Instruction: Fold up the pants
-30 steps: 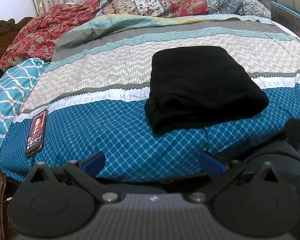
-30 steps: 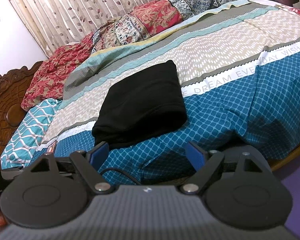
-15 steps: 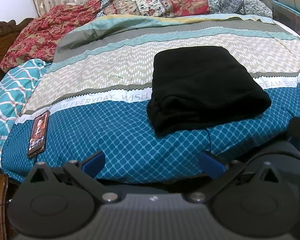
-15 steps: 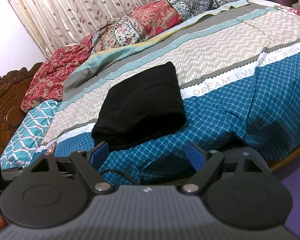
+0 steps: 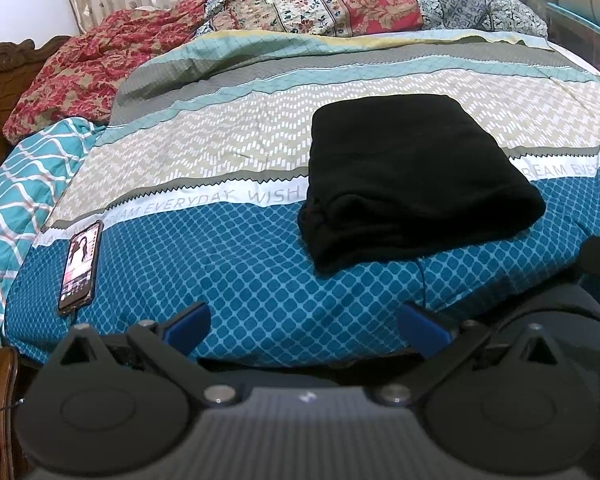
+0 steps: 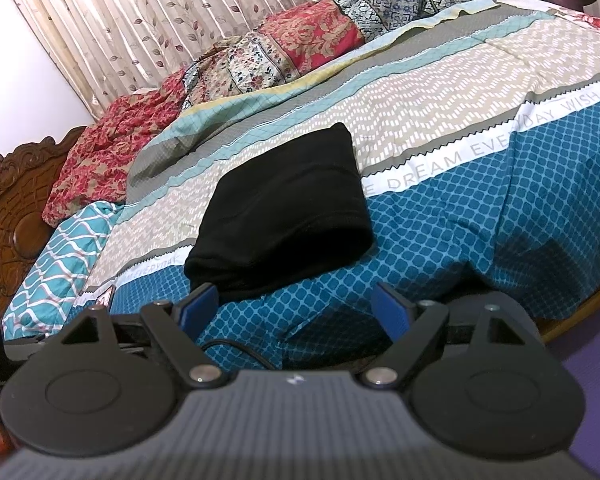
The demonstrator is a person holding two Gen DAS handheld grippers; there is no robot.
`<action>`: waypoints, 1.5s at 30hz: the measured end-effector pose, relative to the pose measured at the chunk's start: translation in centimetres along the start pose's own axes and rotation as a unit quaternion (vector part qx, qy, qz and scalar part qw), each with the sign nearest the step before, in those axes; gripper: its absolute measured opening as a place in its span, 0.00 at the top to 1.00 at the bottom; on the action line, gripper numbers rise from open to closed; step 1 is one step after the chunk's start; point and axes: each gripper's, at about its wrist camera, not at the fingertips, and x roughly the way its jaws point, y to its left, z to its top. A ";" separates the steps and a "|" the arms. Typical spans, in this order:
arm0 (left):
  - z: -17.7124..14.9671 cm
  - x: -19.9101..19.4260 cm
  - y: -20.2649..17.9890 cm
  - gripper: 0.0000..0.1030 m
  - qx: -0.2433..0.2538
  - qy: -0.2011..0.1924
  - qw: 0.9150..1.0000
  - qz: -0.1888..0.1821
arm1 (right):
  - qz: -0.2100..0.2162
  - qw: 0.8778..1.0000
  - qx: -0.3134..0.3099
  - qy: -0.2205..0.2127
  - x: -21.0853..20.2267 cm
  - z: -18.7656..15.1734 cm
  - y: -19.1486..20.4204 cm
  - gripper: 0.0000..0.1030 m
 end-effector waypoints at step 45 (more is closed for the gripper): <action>0.6 1.6 1.5 0.00 -0.013 0.034 0.997 -0.071 | -0.001 1.000 0.009 0.005 -0.1 0.1 -0.9 0.17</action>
